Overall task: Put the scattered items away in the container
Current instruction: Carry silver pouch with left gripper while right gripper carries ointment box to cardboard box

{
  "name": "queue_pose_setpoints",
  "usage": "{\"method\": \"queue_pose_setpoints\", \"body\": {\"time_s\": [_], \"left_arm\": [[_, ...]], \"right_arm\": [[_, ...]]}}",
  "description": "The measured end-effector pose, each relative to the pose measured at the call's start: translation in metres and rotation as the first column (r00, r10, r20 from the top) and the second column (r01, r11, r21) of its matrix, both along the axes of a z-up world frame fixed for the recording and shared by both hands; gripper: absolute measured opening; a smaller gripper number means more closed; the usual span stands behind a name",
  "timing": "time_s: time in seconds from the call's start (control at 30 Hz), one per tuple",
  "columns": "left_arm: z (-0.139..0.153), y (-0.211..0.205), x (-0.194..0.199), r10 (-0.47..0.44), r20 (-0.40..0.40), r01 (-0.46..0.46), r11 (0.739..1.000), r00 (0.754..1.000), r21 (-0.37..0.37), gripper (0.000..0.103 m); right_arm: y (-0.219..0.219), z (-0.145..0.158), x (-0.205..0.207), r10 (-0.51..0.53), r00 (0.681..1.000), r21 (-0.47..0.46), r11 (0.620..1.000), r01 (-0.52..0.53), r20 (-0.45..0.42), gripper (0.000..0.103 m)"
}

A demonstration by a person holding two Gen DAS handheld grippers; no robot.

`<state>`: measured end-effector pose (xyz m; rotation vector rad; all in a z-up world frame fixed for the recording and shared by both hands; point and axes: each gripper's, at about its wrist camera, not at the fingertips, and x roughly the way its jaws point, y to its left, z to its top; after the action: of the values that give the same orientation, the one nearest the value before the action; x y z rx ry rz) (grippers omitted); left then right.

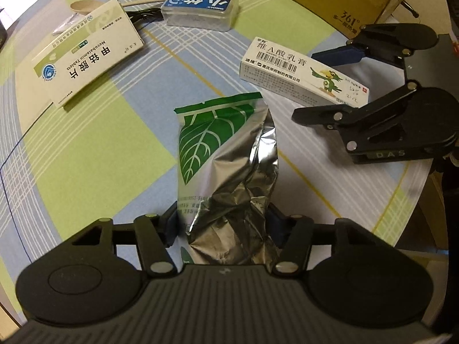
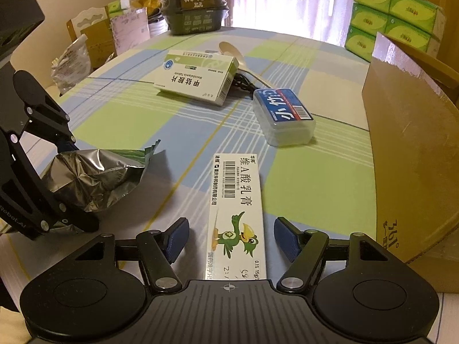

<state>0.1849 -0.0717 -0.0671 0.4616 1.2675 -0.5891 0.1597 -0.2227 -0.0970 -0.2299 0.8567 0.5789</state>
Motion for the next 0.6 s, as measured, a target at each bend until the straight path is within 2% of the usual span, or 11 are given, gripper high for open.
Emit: {"method": "queue_pose_setpoints", "body": {"time_s": [0.03, 0.1, 0.6], "left_arm": [[0.000, 0.001, 0.000, 0.005, 0.002, -0.005, 1.000, 1.000, -0.004, 0.054], [0.003, 0.002, -0.004, 0.012, 0.004, -0.012, 1.000, 1.000, -0.008, 0.053], [0.025, 0.008, -0.015, 0.050, 0.018, -0.049, 0.997, 0.999, -0.052, 0.051]], "right_arm": [[0.000, 0.000, 0.000, -0.001, 1.000, -0.003, 1.000, 0.001, -0.002, 0.049], [0.001, 0.000, 0.000, -0.003, 1.000, -0.010, 1.000, 0.003, 0.002, 0.041], [-0.011, 0.028, -0.026, -0.058, 0.997, 0.042, 0.998, 0.056, 0.050, 0.041]]}}
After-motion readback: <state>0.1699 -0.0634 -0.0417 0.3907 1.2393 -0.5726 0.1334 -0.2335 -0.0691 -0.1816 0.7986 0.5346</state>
